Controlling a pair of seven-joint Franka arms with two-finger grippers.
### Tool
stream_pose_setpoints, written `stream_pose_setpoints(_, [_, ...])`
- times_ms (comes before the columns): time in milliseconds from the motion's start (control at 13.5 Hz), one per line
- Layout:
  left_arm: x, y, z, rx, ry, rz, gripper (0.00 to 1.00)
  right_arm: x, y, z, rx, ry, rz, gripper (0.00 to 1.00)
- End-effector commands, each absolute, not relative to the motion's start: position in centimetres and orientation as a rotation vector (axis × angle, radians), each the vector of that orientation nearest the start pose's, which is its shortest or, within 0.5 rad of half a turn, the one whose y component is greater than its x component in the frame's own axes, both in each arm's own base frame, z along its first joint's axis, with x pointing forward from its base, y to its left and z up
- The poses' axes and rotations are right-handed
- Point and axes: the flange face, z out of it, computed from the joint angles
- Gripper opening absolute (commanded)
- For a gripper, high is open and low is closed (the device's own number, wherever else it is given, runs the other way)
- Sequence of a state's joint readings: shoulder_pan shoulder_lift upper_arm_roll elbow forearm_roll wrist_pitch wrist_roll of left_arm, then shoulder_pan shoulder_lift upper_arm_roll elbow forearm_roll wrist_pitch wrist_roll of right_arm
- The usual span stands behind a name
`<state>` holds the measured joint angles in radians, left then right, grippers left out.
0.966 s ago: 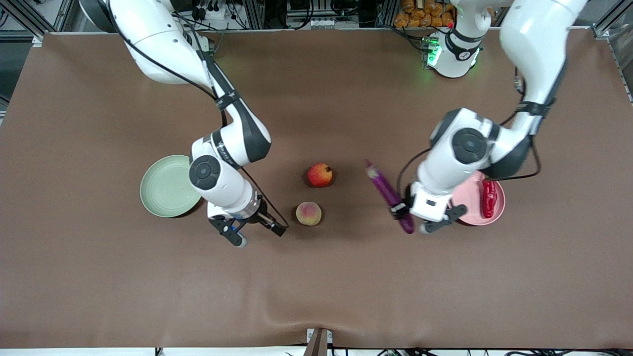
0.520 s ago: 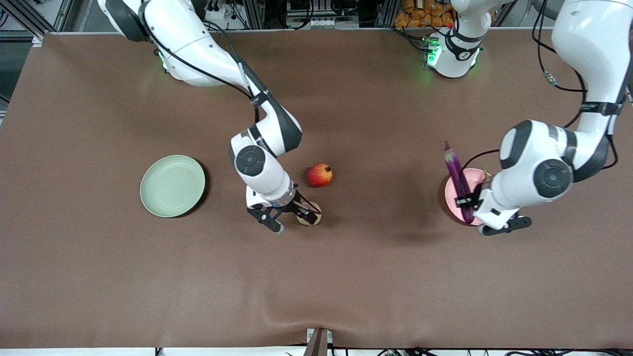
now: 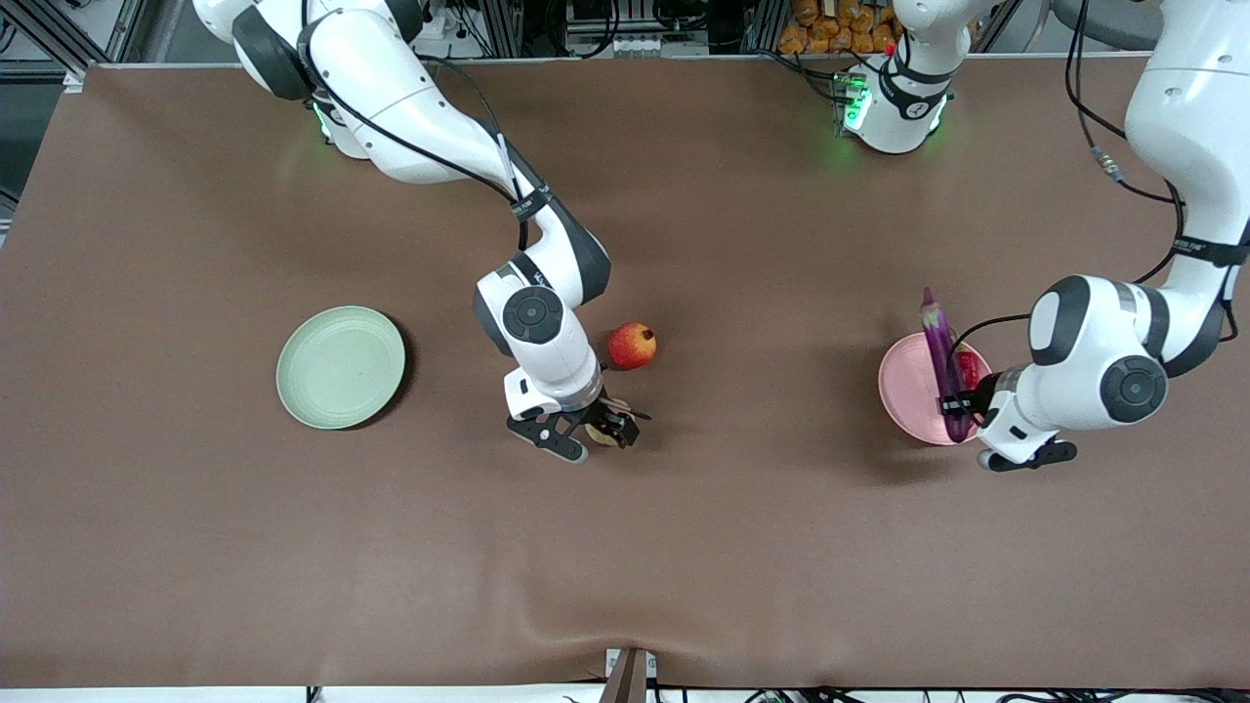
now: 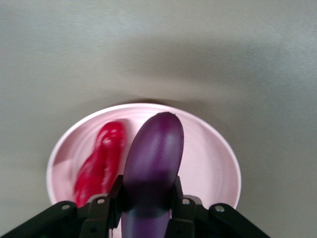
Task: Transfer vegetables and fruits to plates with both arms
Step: 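Lower the eggplant onto the pink plate while the right gripper lifts the peach, then withdraw the left gripper while the right gripper carries the peach to the green plate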
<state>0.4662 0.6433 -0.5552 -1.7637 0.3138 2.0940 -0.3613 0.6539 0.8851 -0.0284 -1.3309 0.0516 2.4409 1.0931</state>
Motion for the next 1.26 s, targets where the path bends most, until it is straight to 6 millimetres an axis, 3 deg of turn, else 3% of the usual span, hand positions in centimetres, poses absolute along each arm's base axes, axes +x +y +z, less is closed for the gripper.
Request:
stream_pose_setpoints(0, [64.1, -2.5, 21.9, -3.153, -0.218, 0.303, 0.31, 61.0, 46.3, 20.7, -2.883, 0.705, -0.208, 1.0])
stream_pose_setpoints(74, [64.2, -2.5, 22.1, -3.153, -0.218, 0.298, 0.57, 60.3, 47.2, 20.6, -2.887, 0.687, -0.203, 1.0])
stream_pose_setpoints(149, [64.3, -2.5, 22.4, -3.152, -0.223, 0.289, 0.92, 60.0, 47.6, 20.6, -2.889, 0.681, -0.198, 1.0])
stream_pose_setpoints(223, [64.4, -2.5, 22.9, -3.15, -0.221, 0.274, 1.0, 60.0, 47.5, 20.5, -2.886, 0.691, -0.195, 1.0])
stream_pose_setpoints(297, [64.4, -2.4, 23.2, -3.146, -0.223, 0.274, 1.0, 60.0, 47.6, 20.6, -2.88, 0.711, -0.195, 1.0])
stream_pose_setpoints(372, [64.5, -2.3, 24.0, -3.142, -0.223, 0.26, 1.0, 60.1, 47.3, 20.5, -2.89, 0.696, -0.205, 0.8])
stream_pose_setpoints(446, [64.7, -2.3, 25.4, -3.137, -0.223, 0.228, 1.0, 60.5, 47.0, 20.8, -2.887, 0.701, -0.206, 0.32])
stream_pose_setpoints(520, [64.8, -2.2, 27.5, -3.122, -0.216, 0.189, 1.0, 60.9, 46.3, 20.9, -2.894, 0.711, -0.197, 0.02])
stream_pose_setpoints(669, [64.7, -2.6, 32.9, -3.088, -0.203, 0.113, 1.0, 62.5, 43.0, 22.2, -2.979, 0.697, -0.09, 0.0])
stream_pose_setpoints(743, [64.6, -3.6, 35.5, -3.078, -0.183, 0.081, 1.0, 63.2, 41.5, 23.8, -3.012, 0.673, -0.043, 0.0])
stream_pose_setpoints(892, [64.6, -3.5, 40.9, -3.044, -0.188, 0.039, 1.0, 64.4, 38.1, 26.5, -3.031, 0.701, 0.045, 0.0])
stream_pose_setpoints(1040, [64.5, -4.3, 47.1, -3.023, -0.197, 0.02, 1.0, 65.9, 33.4, 30.0, -3.048, 0.675, 0.132, 0.0])
stream_pose_setpoints(1189, [64.2, -4.5, 52.5, -3.031, -0.224, 0.015, 1.0, 66.2, 28.5, 33.1, -3.086, 0.632, 0.27, 0.0])
